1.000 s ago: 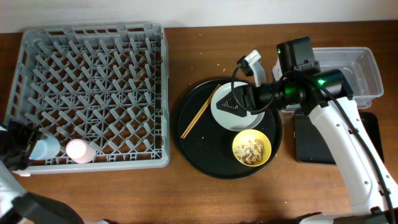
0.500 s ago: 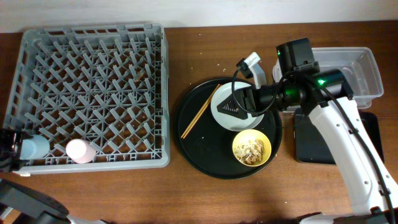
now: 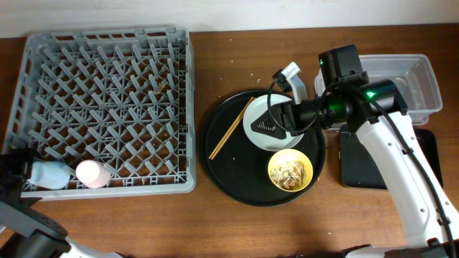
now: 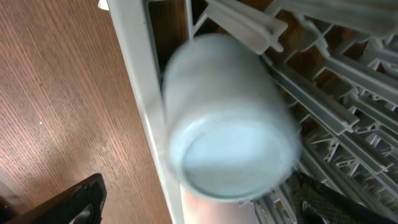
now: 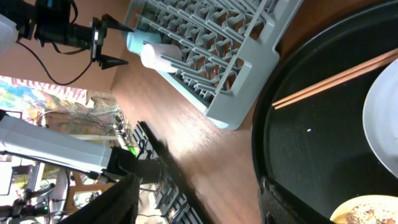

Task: Sort waste into correct bins and load items into the dishwasher rack
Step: 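Grasp the yellow bowl with the right gripper and move it over the black tray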

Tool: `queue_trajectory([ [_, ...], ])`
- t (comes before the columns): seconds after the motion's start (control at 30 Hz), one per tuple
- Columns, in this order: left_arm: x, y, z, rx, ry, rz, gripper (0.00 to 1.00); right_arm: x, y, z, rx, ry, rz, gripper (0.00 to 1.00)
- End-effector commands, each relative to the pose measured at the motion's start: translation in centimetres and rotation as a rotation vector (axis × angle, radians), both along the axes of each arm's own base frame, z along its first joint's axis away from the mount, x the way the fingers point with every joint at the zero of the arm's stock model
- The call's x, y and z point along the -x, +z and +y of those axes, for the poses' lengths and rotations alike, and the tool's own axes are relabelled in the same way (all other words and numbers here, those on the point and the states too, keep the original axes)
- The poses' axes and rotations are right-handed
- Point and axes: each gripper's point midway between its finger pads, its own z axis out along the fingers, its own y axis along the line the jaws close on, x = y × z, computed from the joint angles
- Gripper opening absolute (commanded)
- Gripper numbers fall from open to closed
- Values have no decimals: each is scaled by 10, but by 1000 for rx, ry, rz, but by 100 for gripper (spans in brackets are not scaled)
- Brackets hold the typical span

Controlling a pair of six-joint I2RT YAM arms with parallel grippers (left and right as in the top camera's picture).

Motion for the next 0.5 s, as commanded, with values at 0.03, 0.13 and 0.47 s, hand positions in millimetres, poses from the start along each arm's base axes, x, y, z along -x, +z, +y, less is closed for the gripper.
queue_trajectory([
  [0.03, 1, 5, 2, -12, -51, 2, 96, 4, 8, 1, -1, 16, -42, 62],
  [0.13, -8, 55, 11, -102, -135, -57, 99, 3, 7, 0, 11, 21, -61, 62],
  [0.47, -98, 200, -215, -388, -1137, -423, 99, 12, -111, -103, 673, -466, 313, 58],
])
